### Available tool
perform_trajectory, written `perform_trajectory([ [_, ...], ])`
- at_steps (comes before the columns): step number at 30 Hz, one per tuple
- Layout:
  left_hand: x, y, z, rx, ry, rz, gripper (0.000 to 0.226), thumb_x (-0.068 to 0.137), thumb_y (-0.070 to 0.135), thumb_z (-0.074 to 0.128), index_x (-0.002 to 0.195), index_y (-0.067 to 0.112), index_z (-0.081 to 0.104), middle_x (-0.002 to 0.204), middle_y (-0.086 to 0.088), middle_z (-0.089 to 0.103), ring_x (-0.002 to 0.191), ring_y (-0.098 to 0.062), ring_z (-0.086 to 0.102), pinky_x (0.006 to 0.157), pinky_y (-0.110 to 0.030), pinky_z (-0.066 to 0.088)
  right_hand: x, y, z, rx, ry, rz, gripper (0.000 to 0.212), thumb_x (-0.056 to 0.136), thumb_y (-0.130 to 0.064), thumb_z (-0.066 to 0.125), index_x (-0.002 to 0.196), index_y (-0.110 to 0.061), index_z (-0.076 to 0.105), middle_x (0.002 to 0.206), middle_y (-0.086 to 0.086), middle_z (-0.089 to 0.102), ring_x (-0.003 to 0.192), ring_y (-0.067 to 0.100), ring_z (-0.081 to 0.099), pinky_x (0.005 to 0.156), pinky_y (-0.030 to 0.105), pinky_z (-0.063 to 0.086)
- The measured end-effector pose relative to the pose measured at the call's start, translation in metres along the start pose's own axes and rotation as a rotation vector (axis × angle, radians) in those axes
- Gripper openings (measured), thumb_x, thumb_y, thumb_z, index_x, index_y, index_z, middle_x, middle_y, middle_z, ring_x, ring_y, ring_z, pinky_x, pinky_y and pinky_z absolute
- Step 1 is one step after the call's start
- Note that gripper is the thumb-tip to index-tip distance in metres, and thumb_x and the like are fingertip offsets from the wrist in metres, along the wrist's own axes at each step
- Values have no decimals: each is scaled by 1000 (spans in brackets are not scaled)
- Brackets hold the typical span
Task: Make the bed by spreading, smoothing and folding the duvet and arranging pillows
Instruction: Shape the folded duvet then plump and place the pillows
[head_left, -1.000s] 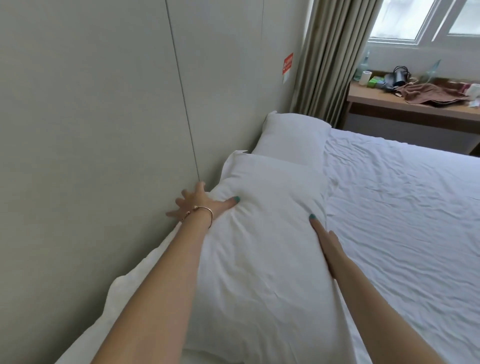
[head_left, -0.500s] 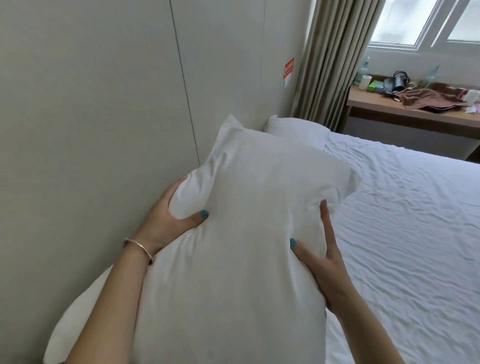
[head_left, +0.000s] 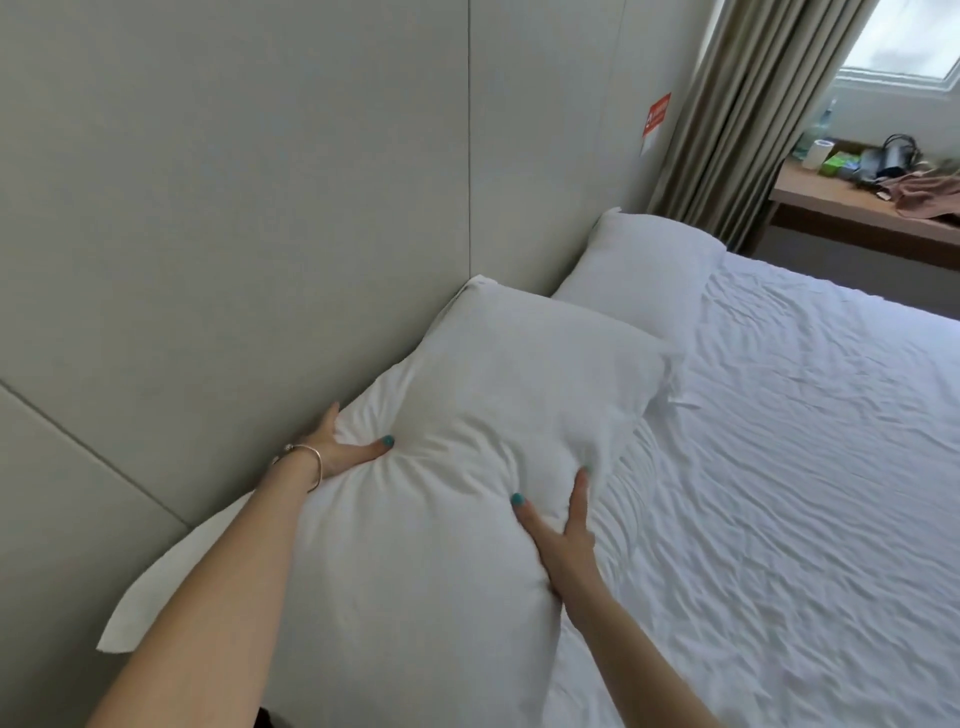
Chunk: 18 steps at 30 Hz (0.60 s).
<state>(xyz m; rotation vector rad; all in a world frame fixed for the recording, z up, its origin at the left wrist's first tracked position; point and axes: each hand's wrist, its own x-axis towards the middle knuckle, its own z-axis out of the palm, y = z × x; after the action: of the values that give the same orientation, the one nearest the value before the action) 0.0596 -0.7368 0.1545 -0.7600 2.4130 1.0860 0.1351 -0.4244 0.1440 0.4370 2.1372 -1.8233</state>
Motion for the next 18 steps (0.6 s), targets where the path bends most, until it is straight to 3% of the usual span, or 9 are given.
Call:
perform_trajectory([
  [4, -10, 10, 4, -55, 82, 212, 121, 32, 79, 69, 139, 37, 32, 128, 9, 49, 120, -20, 50, 105, -37, 39, -10, -15, 5, 53, -32, -145, 103, 65, -67, 72, 128, -77, -9, 147, -11, 30, 134, 18, 39, 114, 46, 32],
  [8, -13, 16, -25, 6, 194, 366, 70, 41, 79, 67, 105, 65, 42, 123, 10, 57, 111, -18, 56, 96, -41, 48, -23, -35, 10, 35, -77, -283, 102, 80, -46, 74, 138, -68, -7, 143, -13, 26, 129, 13, 37, 113, 37, 32],
  [12, -17, 7, -51, 122, 181, 349, 89, 42, 79, 66, 125, 53, 47, 130, 3, 55, 116, -22, 54, 101, -43, 44, -46, -21, 28, -29, -158, -253, 104, 81, -40, 74, 143, -58, -7, 143, -8, 25, 129, 9, 35, 108, 23, 30],
  [15, -16, -15, -43, 302, 84, 176, 109, 37, 90, 57, 138, 53, 34, 141, -4, 46, 126, -30, 46, 107, -42, 39, -54, 3, 38, -158, -122, -89, 103, 72, -60, 72, 135, -68, -10, 140, 11, 30, 129, 25, 38, 110, 33, 31],
  [18, -11, -20, -30, 403, 145, 42, 105, 48, 84, 54, 144, 46, 30, 143, -9, 44, 130, -33, 42, 106, -41, 39, -52, 4, 37, -290, -172, 7, 101, 70, -69, 67, 131, -72, -13, 134, 18, 34, 124, 31, 43, 107, 37, 35],
])
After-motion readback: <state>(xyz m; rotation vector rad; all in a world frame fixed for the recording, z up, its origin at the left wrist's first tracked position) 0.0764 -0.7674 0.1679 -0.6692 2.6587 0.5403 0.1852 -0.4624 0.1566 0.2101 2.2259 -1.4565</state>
